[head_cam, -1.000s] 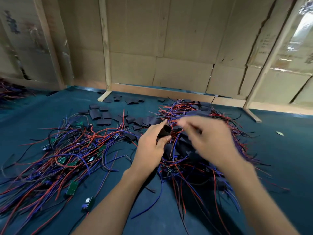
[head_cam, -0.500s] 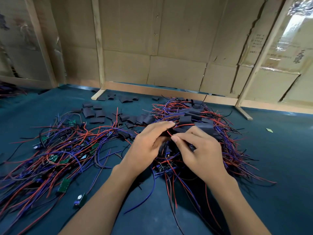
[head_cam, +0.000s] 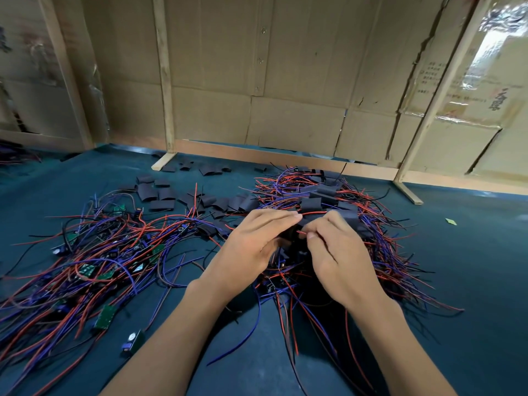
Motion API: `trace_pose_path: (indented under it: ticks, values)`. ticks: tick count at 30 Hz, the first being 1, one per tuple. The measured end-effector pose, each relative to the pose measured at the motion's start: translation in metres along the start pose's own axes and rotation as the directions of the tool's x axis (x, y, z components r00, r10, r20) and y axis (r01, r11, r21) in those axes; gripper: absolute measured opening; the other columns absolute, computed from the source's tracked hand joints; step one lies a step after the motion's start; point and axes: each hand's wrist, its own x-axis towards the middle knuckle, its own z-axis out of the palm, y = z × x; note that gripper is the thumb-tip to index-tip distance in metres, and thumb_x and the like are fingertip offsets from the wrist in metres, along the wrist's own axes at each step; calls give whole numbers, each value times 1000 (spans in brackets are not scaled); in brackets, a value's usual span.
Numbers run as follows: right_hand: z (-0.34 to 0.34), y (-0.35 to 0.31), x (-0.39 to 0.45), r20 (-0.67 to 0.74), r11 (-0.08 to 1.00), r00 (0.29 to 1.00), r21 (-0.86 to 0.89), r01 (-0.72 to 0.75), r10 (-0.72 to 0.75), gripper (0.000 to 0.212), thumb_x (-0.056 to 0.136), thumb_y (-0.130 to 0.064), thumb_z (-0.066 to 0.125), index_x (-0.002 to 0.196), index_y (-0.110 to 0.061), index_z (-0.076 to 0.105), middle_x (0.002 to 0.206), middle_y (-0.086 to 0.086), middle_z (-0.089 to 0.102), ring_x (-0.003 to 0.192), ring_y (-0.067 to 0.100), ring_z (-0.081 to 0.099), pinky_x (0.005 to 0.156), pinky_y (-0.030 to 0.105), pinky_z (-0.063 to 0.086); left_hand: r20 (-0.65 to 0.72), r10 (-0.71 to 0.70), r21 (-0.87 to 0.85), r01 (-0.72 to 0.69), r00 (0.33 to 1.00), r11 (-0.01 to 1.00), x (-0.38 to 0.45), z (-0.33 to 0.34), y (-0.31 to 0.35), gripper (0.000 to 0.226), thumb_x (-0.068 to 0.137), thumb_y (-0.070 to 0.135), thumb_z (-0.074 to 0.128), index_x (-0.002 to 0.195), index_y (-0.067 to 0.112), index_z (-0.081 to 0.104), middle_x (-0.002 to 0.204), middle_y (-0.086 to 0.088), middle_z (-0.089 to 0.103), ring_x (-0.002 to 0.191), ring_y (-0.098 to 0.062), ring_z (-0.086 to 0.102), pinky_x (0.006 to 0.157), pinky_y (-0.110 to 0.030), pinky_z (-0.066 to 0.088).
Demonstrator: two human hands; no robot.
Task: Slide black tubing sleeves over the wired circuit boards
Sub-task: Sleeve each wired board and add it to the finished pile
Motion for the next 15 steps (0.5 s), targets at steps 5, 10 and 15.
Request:
trace_pose_path:
  ticks: [5, 10, 15]
  values:
    - [-1, 2, -1, -39, 973, 999, 230, -1, 10, 27, 89, 0, 56, 104, -23, 57, 91, -10, 59, 87, 10, 58, 73, 10, 40, -24, -9, 8, 9, 1000, 1000, -1, 2, 1, 52, 85, -6, 70, 134, 11, 62, 133, 2, 61, 126, -14, 53, 110, -25, 40]
    - [4, 7, -1, -82, 967, 996, 249, 56, -36, 33, 88, 2, 71, 96, -28, 60, 91, -15, 66, 84, 10, 66, 70, 19, 50, -63, -16, 76, 21, 998, 997, -1, 0, -3, 38, 85, 5, 76, 122, 9, 70, 116, -1, 68, 108, -19, 61, 96, -35, 48]
    - [4, 8, 0, -107, 993, 988, 28, 114, -110, 34, 83, -9, 80, 94, -36, 61, 93, -21, 67, 91, 1, 59, 80, 25, 46, -87, 58, 270, -33, 995, 962, 1, -6, -4, 15, 92, 29, 66, 99, 22, 77, 95, 11, 73, 97, -16, 66, 83, -39, 42]
